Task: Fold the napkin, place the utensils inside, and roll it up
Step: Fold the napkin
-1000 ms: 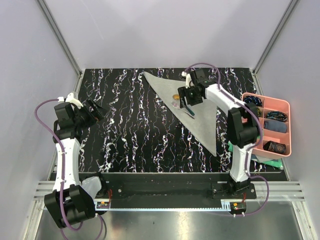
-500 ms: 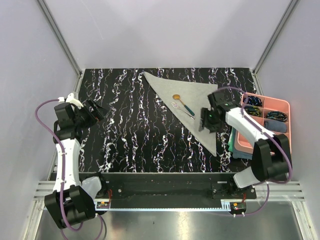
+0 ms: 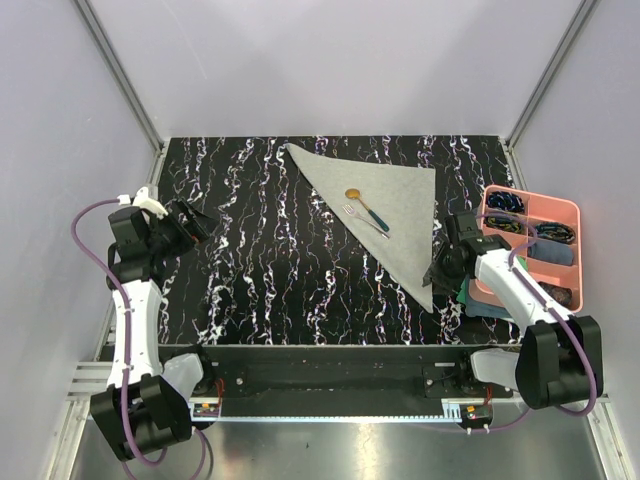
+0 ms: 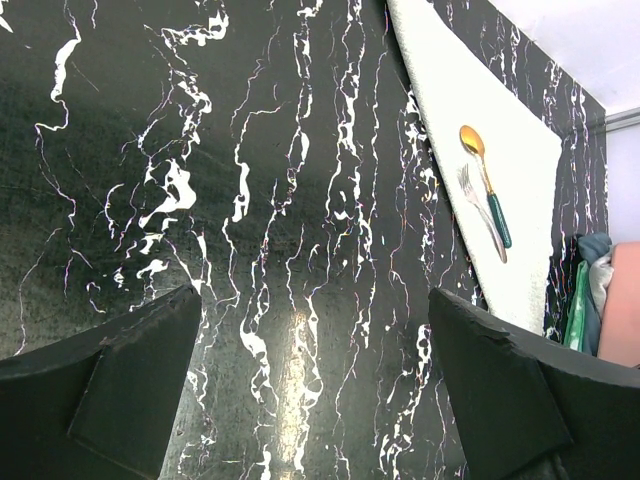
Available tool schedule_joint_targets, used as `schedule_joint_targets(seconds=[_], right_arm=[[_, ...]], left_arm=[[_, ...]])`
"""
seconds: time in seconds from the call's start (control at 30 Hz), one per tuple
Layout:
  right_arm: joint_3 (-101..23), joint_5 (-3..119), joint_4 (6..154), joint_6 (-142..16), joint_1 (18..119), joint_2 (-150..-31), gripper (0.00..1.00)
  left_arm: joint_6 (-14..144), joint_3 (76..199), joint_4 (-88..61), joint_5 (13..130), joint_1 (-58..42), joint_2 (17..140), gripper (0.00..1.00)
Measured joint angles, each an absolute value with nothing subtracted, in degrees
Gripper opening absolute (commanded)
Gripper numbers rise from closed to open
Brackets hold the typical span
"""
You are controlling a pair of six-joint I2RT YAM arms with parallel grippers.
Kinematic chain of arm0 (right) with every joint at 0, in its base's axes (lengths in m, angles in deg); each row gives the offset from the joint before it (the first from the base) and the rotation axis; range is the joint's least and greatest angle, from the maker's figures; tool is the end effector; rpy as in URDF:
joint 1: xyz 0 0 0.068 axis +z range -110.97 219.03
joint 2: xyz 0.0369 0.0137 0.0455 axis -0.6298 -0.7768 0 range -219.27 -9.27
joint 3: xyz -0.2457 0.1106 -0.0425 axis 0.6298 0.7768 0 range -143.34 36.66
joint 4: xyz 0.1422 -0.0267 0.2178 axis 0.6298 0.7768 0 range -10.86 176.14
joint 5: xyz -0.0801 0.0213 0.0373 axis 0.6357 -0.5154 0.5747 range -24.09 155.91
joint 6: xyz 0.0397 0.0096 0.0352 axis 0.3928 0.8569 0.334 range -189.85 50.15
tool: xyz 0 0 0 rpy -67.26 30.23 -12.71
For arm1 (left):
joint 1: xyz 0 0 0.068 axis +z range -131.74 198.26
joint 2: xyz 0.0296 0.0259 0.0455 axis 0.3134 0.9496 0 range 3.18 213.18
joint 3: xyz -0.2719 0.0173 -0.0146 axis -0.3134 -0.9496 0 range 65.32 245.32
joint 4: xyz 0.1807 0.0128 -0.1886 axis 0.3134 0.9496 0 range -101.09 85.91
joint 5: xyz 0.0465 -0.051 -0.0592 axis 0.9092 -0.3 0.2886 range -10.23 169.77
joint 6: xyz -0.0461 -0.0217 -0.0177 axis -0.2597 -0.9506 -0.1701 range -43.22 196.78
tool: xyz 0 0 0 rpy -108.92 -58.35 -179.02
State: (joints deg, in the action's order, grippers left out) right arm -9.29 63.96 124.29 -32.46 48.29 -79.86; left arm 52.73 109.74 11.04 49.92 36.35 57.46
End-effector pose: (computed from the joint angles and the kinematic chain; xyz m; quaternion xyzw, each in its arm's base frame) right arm 0.2149 0.0362 0.2121 0.2364 0.9555 0.0849 0.1545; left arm 0.2019 0.0472 0.2895 -0.1873 0.8335 -0.2493 0.4562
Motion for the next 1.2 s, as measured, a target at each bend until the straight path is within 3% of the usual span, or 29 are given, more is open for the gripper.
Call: schedule_joint_targets(seconds=[0.33,0.6,1.2], right_arm=[[-5.34,68.5,125.01,-30.02,48.38,-80.06,0.42],[-3.83,68.9,124.2,-29.88,48.38,-80.08,0.34],[-2.19,67.7,124.31,-27.85,48.35,-80.49,0.4]], left_arm=[[52.69,109.72,11.02,49.03,35.96,57.18,0.99],[52.36,109.72,11.02,48.22,35.82,57.18,0.99],[52.27,109.72,10.5,47.26,35.82,57.29,0.99]])
